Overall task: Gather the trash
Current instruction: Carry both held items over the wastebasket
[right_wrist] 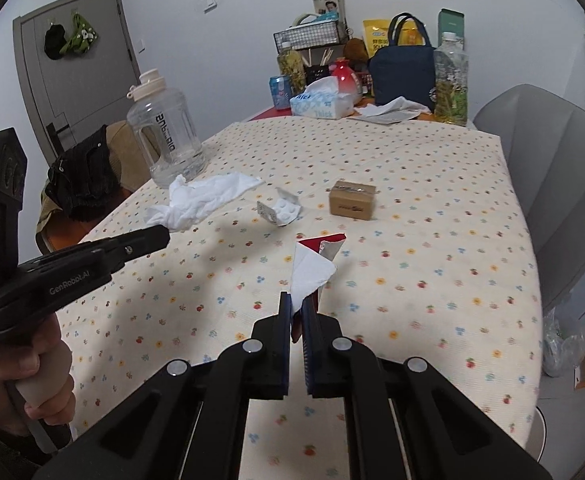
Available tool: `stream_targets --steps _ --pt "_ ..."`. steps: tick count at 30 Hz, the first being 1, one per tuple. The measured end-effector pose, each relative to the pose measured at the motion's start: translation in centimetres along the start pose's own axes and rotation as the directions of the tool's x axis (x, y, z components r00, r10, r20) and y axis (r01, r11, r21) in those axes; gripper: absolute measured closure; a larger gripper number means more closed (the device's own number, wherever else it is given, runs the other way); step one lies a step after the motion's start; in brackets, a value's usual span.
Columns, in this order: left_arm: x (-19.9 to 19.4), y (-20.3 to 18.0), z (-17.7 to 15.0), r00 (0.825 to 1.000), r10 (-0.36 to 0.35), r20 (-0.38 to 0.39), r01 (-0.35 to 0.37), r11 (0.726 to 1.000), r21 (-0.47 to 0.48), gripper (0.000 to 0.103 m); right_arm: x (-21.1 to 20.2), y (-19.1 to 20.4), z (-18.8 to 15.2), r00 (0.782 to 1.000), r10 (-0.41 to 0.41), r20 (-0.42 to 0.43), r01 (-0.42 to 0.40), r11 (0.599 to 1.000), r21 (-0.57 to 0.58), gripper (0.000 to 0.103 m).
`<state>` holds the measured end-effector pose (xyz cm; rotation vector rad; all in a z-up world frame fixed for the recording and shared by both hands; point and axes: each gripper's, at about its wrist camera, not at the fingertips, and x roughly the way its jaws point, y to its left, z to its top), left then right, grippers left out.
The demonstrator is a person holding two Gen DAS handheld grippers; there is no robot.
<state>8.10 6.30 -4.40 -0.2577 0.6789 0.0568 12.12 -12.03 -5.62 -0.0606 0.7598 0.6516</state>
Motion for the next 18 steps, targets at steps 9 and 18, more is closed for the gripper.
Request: stream_targets --steps 9,18 --pt "0.6 -6.1 0.5 0.997 -0.077 -0.014 0.078 0.993 0.087 0.098 -4.9 -4.9 -0.7 0.996 -0.052 0.068 0.047 0.996 0.072 0.097" --pt "1.9 -13.0 0.3 0.985 -0.167 -0.049 0.173 0.970 0.173 0.098 -9.1 -11.4 -2.6 0.985 -0.143 0.101 0.123 0.976 0.180 0.097"
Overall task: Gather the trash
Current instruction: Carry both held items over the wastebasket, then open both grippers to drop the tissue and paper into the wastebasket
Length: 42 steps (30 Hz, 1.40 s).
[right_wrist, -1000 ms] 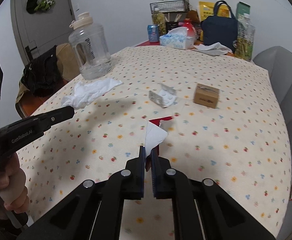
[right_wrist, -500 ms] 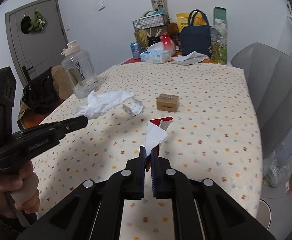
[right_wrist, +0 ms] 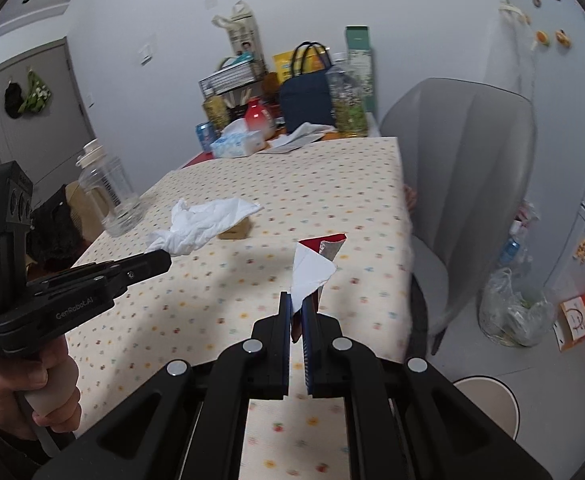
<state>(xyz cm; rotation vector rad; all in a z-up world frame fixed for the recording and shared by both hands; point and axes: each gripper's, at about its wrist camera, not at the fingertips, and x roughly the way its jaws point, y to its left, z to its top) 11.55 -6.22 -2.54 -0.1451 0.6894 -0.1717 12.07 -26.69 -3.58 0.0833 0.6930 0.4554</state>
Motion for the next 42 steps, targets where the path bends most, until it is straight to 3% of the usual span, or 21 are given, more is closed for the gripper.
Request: stream_targets --steps 8,18,29,39,40,41,42 --pt "2.4 -5.0 0.4 0.997 -0.063 -0.037 0.065 0.996 0.061 0.098 -2.1 -5.8 -0.9 0.996 -0.084 0.017 0.083 0.994 0.078 0.096" --pt "5.5 -10.5 0.2 0.990 -0.108 -0.095 0.120 0.984 0.130 0.098 -2.7 -12.5 -4.1 0.987 -0.161 -0.024 0.163 0.971 0.174 0.096" --pt "9.2 -16.4 -0.6 0.975 -0.142 -0.169 0.175 0.964 0.199 0.098 -3.0 -18.2 -6.8 0.978 -0.200 -0.058 0.208 0.943 0.261 0.096" --pt "12.3 -19.8 -1.5 0.961 -0.146 -0.235 0.203 0.949 0.242 0.098 -0.4 -22.8 -10.1 0.967 -0.211 -0.145 0.249 0.906 0.342 0.093" --pt "12.6 -20.0 -1.6 0.959 -0.146 -0.243 0.206 0.948 0.244 0.098 0.1 -23.2 -10.5 0.964 -0.212 -0.159 0.255 0.902 0.348 0.092" --pt "12.9 -20.2 -1.6 0.957 -0.148 -0.250 0.210 0.946 0.245 0.098 0.3 -23.7 -10.9 0.961 -0.216 -0.172 0.265 0.896 0.356 0.082" --pt "13.2 -20.6 -1.7 0.955 -0.150 -0.257 0.215 0.944 0.249 0.098 0.5 -24.1 -11.2 0.960 -0.217 -0.179 0.270 0.891 0.364 0.063"
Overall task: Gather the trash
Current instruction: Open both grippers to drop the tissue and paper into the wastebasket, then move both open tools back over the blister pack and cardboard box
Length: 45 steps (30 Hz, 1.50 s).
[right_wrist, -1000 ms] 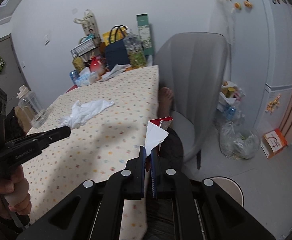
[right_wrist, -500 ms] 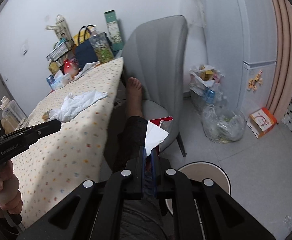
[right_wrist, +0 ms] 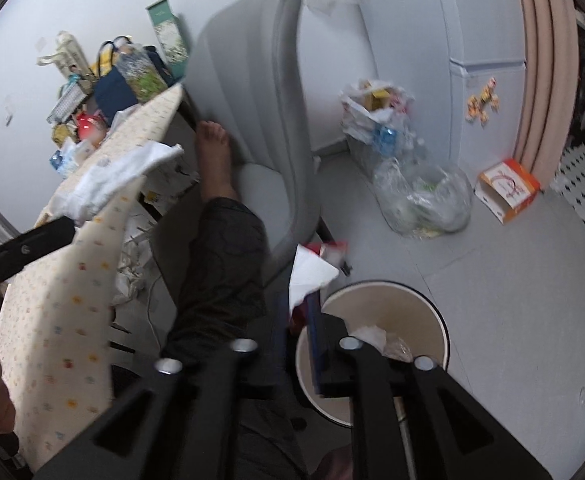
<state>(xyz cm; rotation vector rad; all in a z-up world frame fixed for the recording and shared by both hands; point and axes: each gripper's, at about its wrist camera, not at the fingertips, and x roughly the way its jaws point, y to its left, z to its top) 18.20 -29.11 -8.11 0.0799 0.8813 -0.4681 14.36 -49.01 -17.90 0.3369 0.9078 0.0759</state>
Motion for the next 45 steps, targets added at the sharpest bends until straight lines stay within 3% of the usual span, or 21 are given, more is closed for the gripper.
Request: stream_targets --steps 1,12,17,19,20,21,31,33,36,40,45 --pt "0.2 -0.2 0.1 1.000 -0.002 -0.004 0.002 1.000 0.004 0.098 0.1 -0.5 -0.1 1.000 -0.008 0.001 0.008 1.000 0.011 0.058" --pt "3.6 -4.3 0.8 0.997 -0.044 -0.059 0.049 0.996 0.078 0.098 -2.0 -4.8 -0.2 0.998 -0.034 0.049 0.030 0.997 0.071 0.058" --pt "4.9 -6.9 0.8 0.990 -0.094 -0.110 0.107 0.987 0.120 0.096 -3.9 -7.5 0.0 0.994 -0.064 0.085 0.054 0.991 0.119 0.058" --pt "5.4 -7.5 0.8 0.986 -0.104 -0.133 0.121 0.984 0.129 0.073 -4.7 -8.5 0.2 0.991 -0.082 0.101 0.067 0.987 0.144 0.058" --pt "5.4 -7.6 0.7 0.986 -0.104 -0.127 0.120 0.985 0.127 0.051 -5.0 -9.0 0.2 0.990 -0.089 0.108 0.072 0.985 0.155 0.058" --pt "5.3 -7.5 0.7 0.988 -0.105 -0.112 0.119 0.985 0.125 0.045 -5.3 -9.3 0.3 0.989 -0.094 0.114 0.075 0.984 0.164 0.058" --pt "3.6 -5.2 1.0 0.993 -0.080 -0.084 0.087 0.993 0.082 0.028 -5.9 -8.6 0.6 0.988 -0.086 0.131 0.066 0.987 0.149 0.058" --pt "2.7 -4.1 1.1 0.996 -0.067 -0.061 0.071 0.996 0.061 0.020 -5.9 -7.8 0.8 0.988 -0.079 0.131 0.061 0.988 0.139 0.057" --pt "1.4 -2.3 1.2 0.999 -0.039 -0.028 0.040 0.999 0.022 0.012 -5.9 -6.2 1.1 0.988 -0.065 0.138 0.051 0.993 0.105 0.044" --pt "-0.5 0.4 1.2 1.000 -0.006 0.012 0.007 1.000 -0.030 0.008 -5.6 -3.3 1.5 0.989 -0.040 0.140 0.032 0.998 0.054 0.033" --pt "-3.3 4.0 0.8 0.997 0.034 0.064 -0.028 0.995 -0.092 0.006 -6.0 0.3 2.1 0.987 -0.010 0.161 0.010 1.000 0.003 0.009"
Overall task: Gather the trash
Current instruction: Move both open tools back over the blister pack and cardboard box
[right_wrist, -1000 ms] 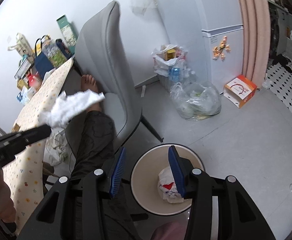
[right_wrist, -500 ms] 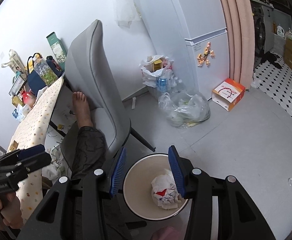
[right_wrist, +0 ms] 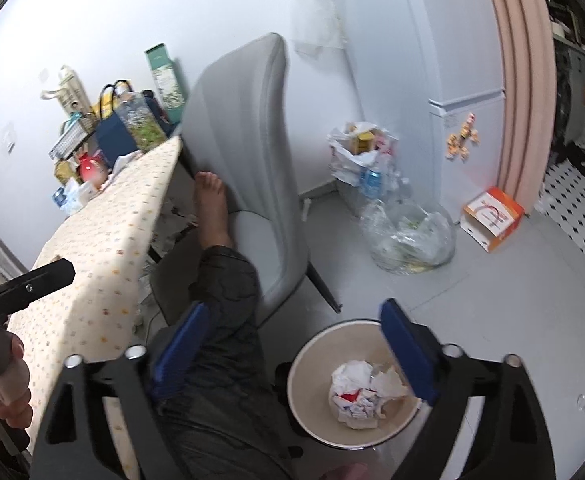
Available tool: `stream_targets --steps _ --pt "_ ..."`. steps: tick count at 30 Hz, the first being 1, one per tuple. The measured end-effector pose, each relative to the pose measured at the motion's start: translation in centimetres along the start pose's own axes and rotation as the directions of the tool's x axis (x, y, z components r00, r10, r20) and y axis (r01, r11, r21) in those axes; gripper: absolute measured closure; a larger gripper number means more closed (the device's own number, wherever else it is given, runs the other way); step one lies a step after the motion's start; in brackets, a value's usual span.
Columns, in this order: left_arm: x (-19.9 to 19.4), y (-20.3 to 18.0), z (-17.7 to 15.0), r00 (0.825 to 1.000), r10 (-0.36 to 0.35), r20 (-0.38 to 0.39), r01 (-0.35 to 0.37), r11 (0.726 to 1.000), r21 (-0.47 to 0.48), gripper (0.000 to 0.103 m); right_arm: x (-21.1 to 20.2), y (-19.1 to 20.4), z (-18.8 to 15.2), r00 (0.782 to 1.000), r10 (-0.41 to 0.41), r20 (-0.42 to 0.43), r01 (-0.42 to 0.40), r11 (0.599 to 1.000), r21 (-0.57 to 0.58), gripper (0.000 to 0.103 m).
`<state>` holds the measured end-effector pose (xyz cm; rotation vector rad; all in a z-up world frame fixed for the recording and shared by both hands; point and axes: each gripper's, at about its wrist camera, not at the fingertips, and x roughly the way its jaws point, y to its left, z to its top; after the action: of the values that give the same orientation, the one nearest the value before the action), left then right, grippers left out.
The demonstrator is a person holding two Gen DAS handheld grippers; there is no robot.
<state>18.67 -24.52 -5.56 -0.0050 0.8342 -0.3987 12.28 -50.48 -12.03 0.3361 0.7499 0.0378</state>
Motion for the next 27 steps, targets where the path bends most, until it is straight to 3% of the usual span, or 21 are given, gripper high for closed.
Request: stream_targets --steps 11,27 --pt "-4.9 7.3 -1.4 0.995 0.065 0.082 -0.055 0.991 -0.124 0.006 -0.4 7.9 0.6 0.998 0.067 -0.002 -0.067 0.993 -0.097 0.008" --pt "-10.2 17.4 -5.0 0.976 0.174 0.129 -0.129 0.945 -0.300 0.006 -0.2 18.5 0.3 0.987 0.159 -0.031 -0.162 0.954 -0.251 0.008"
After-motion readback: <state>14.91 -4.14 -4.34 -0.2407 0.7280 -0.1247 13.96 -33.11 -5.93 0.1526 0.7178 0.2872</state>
